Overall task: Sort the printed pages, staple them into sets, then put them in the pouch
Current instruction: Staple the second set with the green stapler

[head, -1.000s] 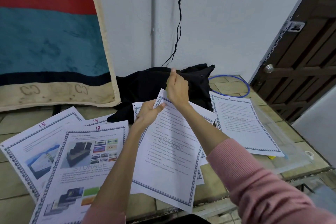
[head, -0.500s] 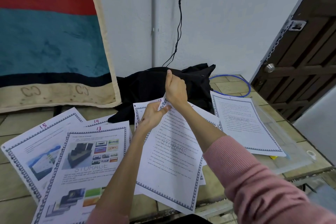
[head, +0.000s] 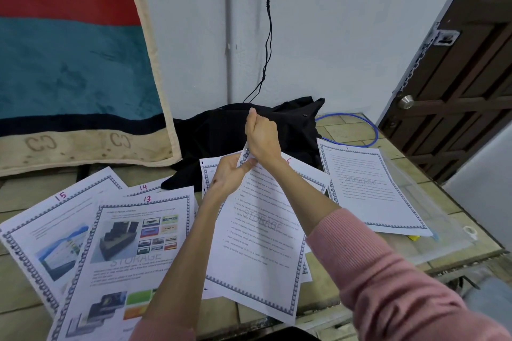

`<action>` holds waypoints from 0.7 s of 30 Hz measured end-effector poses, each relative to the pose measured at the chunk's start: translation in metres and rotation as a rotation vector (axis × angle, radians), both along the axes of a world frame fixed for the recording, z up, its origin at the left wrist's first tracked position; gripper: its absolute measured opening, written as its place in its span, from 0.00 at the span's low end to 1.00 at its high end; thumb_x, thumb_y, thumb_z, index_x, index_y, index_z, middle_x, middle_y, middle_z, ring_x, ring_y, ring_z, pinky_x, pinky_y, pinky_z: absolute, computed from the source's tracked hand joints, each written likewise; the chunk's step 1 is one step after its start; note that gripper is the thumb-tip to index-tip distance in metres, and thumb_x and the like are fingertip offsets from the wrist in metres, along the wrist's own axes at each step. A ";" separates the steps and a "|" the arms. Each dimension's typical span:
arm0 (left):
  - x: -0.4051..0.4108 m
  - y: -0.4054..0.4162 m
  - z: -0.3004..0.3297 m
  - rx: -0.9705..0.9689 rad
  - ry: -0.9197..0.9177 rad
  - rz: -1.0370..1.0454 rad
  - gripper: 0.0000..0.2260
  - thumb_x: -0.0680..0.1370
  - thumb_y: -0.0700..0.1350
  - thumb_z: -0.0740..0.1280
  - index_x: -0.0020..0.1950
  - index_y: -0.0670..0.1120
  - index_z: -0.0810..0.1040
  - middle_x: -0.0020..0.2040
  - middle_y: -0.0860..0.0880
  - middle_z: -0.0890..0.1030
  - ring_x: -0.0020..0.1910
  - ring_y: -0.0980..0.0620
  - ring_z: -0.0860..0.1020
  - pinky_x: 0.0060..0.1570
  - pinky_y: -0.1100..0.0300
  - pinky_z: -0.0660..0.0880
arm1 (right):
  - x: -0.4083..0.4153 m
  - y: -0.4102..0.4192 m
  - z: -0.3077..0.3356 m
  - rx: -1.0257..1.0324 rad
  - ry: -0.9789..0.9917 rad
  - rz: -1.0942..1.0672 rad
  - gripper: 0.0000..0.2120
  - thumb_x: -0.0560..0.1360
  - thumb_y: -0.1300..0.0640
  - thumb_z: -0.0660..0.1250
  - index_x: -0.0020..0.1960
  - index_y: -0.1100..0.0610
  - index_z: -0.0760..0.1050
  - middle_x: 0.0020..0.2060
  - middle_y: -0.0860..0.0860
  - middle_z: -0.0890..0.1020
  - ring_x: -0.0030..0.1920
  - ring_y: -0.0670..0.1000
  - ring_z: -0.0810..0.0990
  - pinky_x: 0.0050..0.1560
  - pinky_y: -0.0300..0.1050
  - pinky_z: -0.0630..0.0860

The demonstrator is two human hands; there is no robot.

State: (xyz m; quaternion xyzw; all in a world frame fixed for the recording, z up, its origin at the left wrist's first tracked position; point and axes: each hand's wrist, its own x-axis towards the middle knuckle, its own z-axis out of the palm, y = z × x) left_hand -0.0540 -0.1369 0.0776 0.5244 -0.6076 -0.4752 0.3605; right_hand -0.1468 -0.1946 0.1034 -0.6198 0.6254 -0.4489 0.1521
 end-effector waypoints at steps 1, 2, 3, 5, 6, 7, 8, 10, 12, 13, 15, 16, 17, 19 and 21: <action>-0.002 0.001 0.000 0.006 -0.007 -0.007 0.12 0.79 0.48 0.62 0.37 0.48 0.74 0.33 0.50 0.78 0.29 0.55 0.73 0.28 0.68 0.67 | 0.000 0.000 -0.001 0.000 0.007 -0.003 0.26 0.83 0.53 0.46 0.26 0.55 0.61 0.23 0.49 0.68 0.30 0.53 0.70 0.38 0.46 0.64; -0.003 0.001 -0.001 0.014 -0.011 -0.008 0.11 0.79 0.49 0.63 0.38 0.47 0.75 0.34 0.49 0.78 0.31 0.52 0.73 0.31 0.64 0.67 | -0.001 0.000 -0.002 0.001 0.003 -0.006 0.26 0.83 0.53 0.46 0.27 0.55 0.61 0.22 0.49 0.67 0.29 0.52 0.69 0.38 0.46 0.64; -0.004 0.002 -0.001 0.017 -0.015 -0.007 0.11 0.79 0.49 0.63 0.38 0.47 0.75 0.33 0.48 0.77 0.31 0.51 0.71 0.31 0.62 0.66 | -0.001 0.001 -0.004 0.001 -0.008 -0.010 0.26 0.83 0.53 0.46 0.27 0.55 0.61 0.22 0.49 0.67 0.28 0.50 0.68 0.38 0.46 0.63; -0.004 0.002 -0.002 0.025 -0.024 -0.004 0.13 0.79 0.50 0.63 0.40 0.43 0.76 0.33 0.46 0.77 0.31 0.49 0.70 0.32 0.59 0.67 | -0.003 0.004 -0.006 -0.011 -0.048 -0.005 0.27 0.83 0.52 0.46 0.28 0.59 0.64 0.23 0.50 0.70 0.28 0.50 0.70 0.37 0.46 0.65; -0.003 0.001 -0.004 0.028 -0.025 -0.002 0.14 0.79 0.51 0.63 0.42 0.41 0.76 0.35 0.44 0.78 0.32 0.48 0.72 0.34 0.58 0.68 | -0.004 0.005 -0.006 -0.014 -0.062 0.009 0.27 0.83 0.51 0.47 0.30 0.62 0.68 0.25 0.53 0.73 0.31 0.52 0.73 0.38 0.47 0.68; -0.001 0.001 -0.004 0.023 -0.022 0.001 0.14 0.79 0.50 0.63 0.45 0.38 0.77 0.37 0.43 0.79 0.34 0.48 0.74 0.36 0.58 0.70 | -0.006 0.006 -0.005 -0.010 -0.063 0.027 0.28 0.82 0.50 0.47 0.32 0.64 0.71 0.28 0.55 0.77 0.33 0.54 0.75 0.40 0.47 0.70; 0.000 0.000 -0.004 0.017 -0.010 -0.001 0.13 0.79 0.48 0.63 0.46 0.39 0.78 0.39 0.43 0.81 0.35 0.50 0.76 0.36 0.62 0.72 | -0.007 0.006 -0.004 0.002 -0.054 0.043 0.28 0.82 0.50 0.48 0.35 0.66 0.73 0.30 0.57 0.79 0.35 0.55 0.77 0.42 0.48 0.71; 0.003 0.001 -0.003 0.008 0.022 -0.001 0.09 0.80 0.45 0.62 0.44 0.43 0.79 0.38 0.49 0.81 0.35 0.55 0.78 0.31 0.72 0.72 | -0.010 0.004 -0.003 0.018 -0.022 0.055 0.28 0.82 0.49 0.48 0.35 0.66 0.73 0.31 0.57 0.79 0.36 0.55 0.77 0.43 0.49 0.72; 0.003 0.001 -0.002 -0.003 0.030 -0.004 0.09 0.80 0.44 0.62 0.42 0.47 0.78 0.37 0.52 0.81 0.35 0.59 0.78 0.30 0.74 0.71 | -0.010 0.003 -0.002 -0.004 -0.005 0.047 0.28 0.82 0.50 0.47 0.33 0.65 0.72 0.29 0.57 0.78 0.34 0.56 0.77 0.41 0.50 0.73; 0.003 0.002 -0.001 -0.009 0.030 -0.004 0.09 0.80 0.44 0.62 0.42 0.47 0.78 0.37 0.53 0.81 0.35 0.59 0.78 0.30 0.74 0.71 | -0.010 0.003 -0.002 -0.021 -0.004 0.046 0.28 0.82 0.50 0.47 0.33 0.65 0.72 0.28 0.58 0.77 0.32 0.56 0.76 0.40 0.50 0.72; 0.002 0.002 0.000 -0.006 0.030 -0.004 0.09 0.80 0.45 0.62 0.42 0.47 0.78 0.37 0.54 0.81 0.35 0.60 0.78 0.30 0.74 0.71 | -0.009 0.004 -0.003 -0.043 -0.010 0.049 0.28 0.83 0.51 0.47 0.33 0.67 0.72 0.27 0.60 0.77 0.30 0.57 0.75 0.36 0.50 0.71; 0.002 0.002 0.000 -0.002 0.032 -0.003 0.09 0.80 0.45 0.62 0.40 0.48 0.77 0.35 0.54 0.80 0.33 0.61 0.78 0.29 0.75 0.70 | -0.008 0.005 -0.003 -0.046 -0.012 0.048 0.28 0.83 0.52 0.47 0.32 0.67 0.71 0.26 0.59 0.75 0.28 0.56 0.73 0.34 0.49 0.69; 0.002 0.003 0.001 -0.008 0.033 -0.002 0.11 0.80 0.45 0.62 0.38 0.48 0.76 0.33 0.56 0.80 0.30 0.62 0.77 0.27 0.75 0.69 | -0.008 0.005 -0.003 -0.047 -0.009 0.045 0.28 0.83 0.52 0.47 0.31 0.65 0.69 0.24 0.57 0.73 0.26 0.53 0.71 0.32 0.47 0.67; 0.000 0.005 0.001 -0.003 0.008 -0.007 0.12 0.80 0.46 0.62 0.36 0.46 0.75 0.28 0.56 0.77 0.26 0.60 0.75 0.27 0.71 0.67 | -0.007 0.003 -0.004 -0.032 0.009 0.029 0.26 0.83 0.53 0.47 0.28 0.59 0.64 0.22 0.50 0.69 0.25 0.49 0.67 0.33 0.45 0.64; -0.002 0.004 -0.001 0.009 -0.022 -0.010 0.13 0.79 0.48 0.62 0.42 0.40 0.77 0.31 0.49 0.77 0.31 0.50 0.72 0.30 0.64 0.66 | -0.007 0.002 -0.007 -0.008 0.016 0.016 0.26 0.83 0.53 0.46 0.27 0.56 0.62 0.22 0.48 0.67 0.26 0.48 0.67 0.36 0.46 0.65</action>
